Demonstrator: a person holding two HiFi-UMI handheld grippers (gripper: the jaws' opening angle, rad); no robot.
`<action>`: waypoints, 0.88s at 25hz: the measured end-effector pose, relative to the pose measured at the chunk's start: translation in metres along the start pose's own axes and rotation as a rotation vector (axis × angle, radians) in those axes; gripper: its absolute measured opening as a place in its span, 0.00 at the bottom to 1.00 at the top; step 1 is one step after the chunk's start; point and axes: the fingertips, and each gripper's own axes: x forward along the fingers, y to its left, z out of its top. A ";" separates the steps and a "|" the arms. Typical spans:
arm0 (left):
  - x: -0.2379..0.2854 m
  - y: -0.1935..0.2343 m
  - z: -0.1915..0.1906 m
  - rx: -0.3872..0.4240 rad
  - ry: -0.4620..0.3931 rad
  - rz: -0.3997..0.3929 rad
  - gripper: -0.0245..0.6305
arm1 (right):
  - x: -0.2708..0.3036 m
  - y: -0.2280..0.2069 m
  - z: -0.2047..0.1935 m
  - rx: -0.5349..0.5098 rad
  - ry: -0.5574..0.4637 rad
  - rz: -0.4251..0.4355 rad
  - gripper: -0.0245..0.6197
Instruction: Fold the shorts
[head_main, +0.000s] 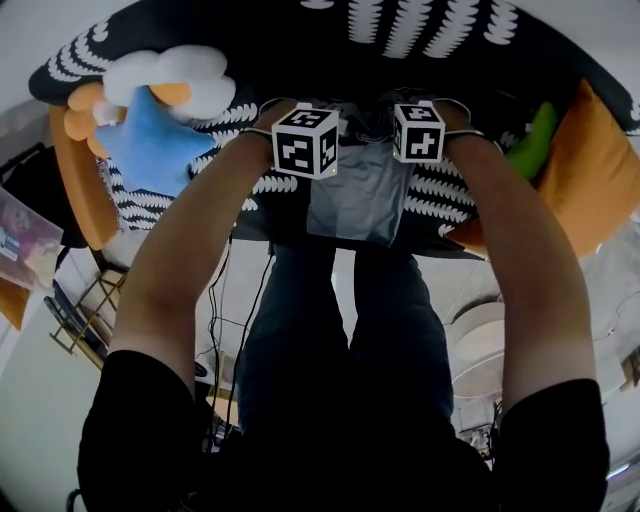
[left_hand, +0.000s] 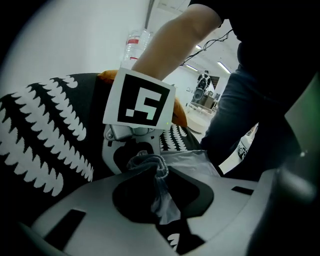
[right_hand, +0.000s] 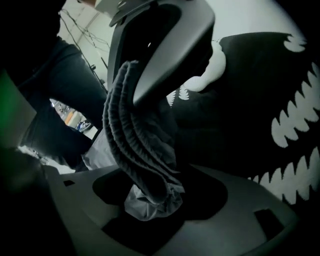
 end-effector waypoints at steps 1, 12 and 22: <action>-0.001 -0.001 -0.001 0.003 0.003 0.004 0.16 | 0.001 0.001 -0.002 -0.012 0.014 -0.004 0.49; -0.014 -0.022 0.003 -0.022 -0.004 0.047 0.16 | -0.022 0.037 -0.028 0.092 0.056 -0.025 0.21; 0.015 -0.076 -0.011 -0.099 -0.002 0.027 0.16 | 0.003 0.114 -0.021 0.130 0.033 0.000 0.17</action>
